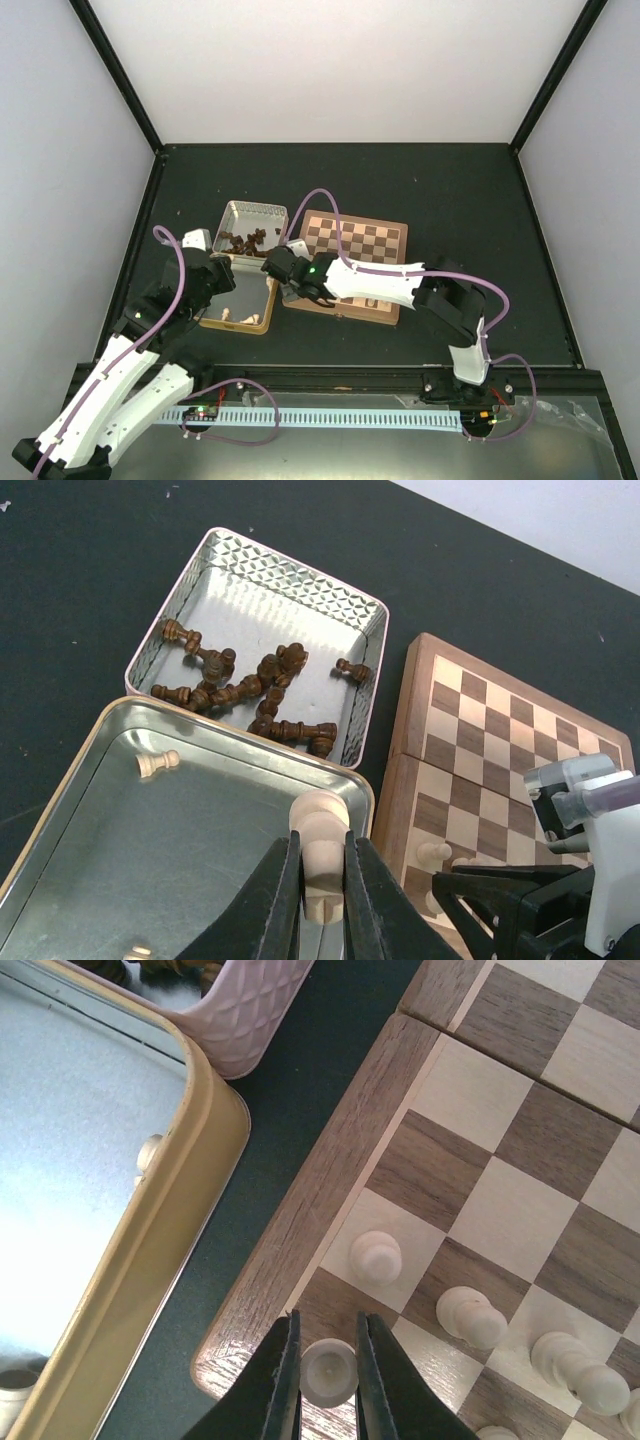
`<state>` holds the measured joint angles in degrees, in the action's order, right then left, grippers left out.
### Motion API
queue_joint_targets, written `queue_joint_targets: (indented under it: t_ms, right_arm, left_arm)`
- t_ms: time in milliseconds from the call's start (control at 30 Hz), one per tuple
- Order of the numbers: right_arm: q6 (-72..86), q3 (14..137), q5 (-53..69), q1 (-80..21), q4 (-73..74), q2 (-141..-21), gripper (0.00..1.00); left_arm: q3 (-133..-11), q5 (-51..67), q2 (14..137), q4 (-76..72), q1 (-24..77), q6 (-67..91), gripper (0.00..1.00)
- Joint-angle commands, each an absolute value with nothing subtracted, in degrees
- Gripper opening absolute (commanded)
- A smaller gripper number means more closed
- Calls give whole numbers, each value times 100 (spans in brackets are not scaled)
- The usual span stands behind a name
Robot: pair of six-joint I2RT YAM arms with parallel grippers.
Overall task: Set up the chess pieces on the board
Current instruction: Place the chess piece on the chessboard.
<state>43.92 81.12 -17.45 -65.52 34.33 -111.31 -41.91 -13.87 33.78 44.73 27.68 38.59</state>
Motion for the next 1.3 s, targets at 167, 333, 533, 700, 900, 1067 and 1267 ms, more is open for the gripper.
queue_joint_targets:
  t_ms: [167, 333, 533, 700, 900, 1067, 1267]
  right_arm:
    - [4565, 8453, -2079, -6649, 3696, -11390, 15]
    - [4569, 8595, -2073, -6647, 3863, -11480, 23]
    - [4569, 8589, -2022, -6648, 3857, -11430, 30]
    - [4546, 8544, -1950, -6652, 3830, -11248, 30]
    - [4528, 8372, -2108, -6647, 3686, -10489, 37]
    - [4592, 8041, -2237, -6505, 3530, -9647, 43]
    - [4932, 6918, -2729, -6163, 3041, -8422, 43]
  left_arm:
    - [-4390, -1345, 3386, 4565, 2716, 3808, 10]
    - [-4394, -1345, 3375, 4561, 2708, 3755, 10]
    - [-4391, -1341, 3358, 4580, 2700, 3743, 10]
    - [-4400, -1253, 3357, 4552, 2698, 3709, 10]
    - [-4410, -606, 3428, 4250, 2698, 3308, 10]
    - [-4513, 697, 3746, 3828, 2698, 2802, 10]
    - [-4914, 2382, 4550, 3824, 2767, 2277, 13]
